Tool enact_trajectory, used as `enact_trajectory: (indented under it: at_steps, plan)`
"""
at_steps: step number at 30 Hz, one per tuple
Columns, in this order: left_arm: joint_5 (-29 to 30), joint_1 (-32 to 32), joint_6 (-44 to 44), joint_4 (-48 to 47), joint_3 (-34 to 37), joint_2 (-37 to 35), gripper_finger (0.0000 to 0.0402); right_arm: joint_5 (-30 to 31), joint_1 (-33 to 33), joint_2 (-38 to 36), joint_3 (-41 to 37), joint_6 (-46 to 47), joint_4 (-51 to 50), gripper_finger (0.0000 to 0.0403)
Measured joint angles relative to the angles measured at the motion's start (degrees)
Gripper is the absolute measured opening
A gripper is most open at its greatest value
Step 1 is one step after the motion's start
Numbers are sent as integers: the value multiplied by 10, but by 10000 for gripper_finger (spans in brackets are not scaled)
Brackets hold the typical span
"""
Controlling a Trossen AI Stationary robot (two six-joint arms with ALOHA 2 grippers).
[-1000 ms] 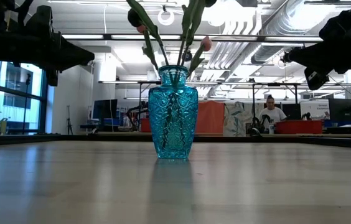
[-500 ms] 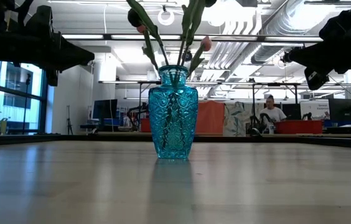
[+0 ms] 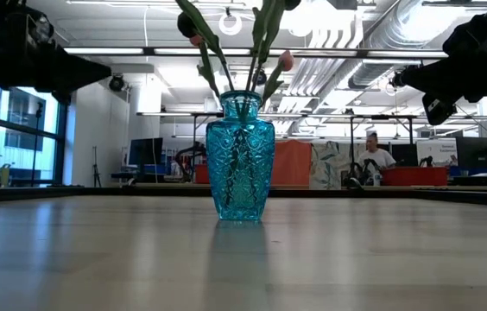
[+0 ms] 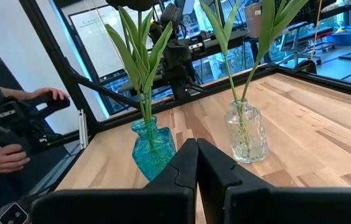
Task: Sort flowers into vase by color
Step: Return to Home Position
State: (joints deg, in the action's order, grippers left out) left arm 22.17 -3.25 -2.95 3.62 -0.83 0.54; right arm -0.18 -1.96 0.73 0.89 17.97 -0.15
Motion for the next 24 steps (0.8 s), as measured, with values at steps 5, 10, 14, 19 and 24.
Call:
enact_trajectory:
  at_steps: [5, 10, 14, 19, 24]
  plan:
    - [-35, 5, 32, -7, 1, -4, 0, 0, 0, 0, 0, 0, 0, 0]
    - [-94, 2, 32, -11, 1, -4, 0, 0, 0, 0, 0, 0, 0, 0]
    - [-182, -8, 40, -27, 1, -4, 0, 0, 0, 0, 0, 0, 0, 0]
    - [-222, -12, 47, -30, 1, -4, 0, 0, 0, 0, 0, 0, 0, 0]
    - [-218, -12, 47, -30, 1, -1, 0, 0, 0, 0, 0, 0, 0, 0]
